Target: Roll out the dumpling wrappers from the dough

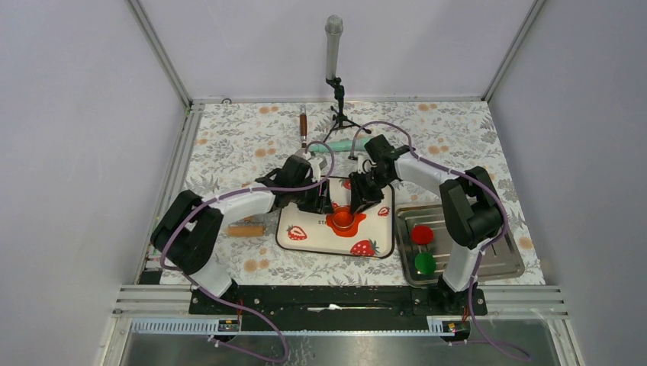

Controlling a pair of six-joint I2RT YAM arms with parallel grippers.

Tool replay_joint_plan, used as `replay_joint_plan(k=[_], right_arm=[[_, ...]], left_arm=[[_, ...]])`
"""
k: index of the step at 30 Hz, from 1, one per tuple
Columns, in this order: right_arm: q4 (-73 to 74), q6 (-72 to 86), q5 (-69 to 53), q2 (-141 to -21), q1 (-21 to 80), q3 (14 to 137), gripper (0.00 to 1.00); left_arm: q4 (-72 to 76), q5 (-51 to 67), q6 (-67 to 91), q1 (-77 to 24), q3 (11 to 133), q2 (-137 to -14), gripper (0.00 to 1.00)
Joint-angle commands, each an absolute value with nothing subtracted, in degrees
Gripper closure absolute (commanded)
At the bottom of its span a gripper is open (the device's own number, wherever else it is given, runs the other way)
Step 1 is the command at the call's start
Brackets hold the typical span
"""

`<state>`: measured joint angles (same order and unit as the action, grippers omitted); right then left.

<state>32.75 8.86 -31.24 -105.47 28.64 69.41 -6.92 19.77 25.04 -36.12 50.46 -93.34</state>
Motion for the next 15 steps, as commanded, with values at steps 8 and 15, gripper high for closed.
replay_joint_plan(k=[8,15], right_arm=[[36.16,-7.11,-35.01,-108.44,27.4,76.7,0.56],[40.41,-16.38,-36.56,-115.08,28.55,87.36,0.53]], left_arm=[[3.97,23.38,11.34,-40.67,39.28,-78.94,0.49],[8.49,22.94,-10.76,-47.3,40.75,-78.92,0.5]])
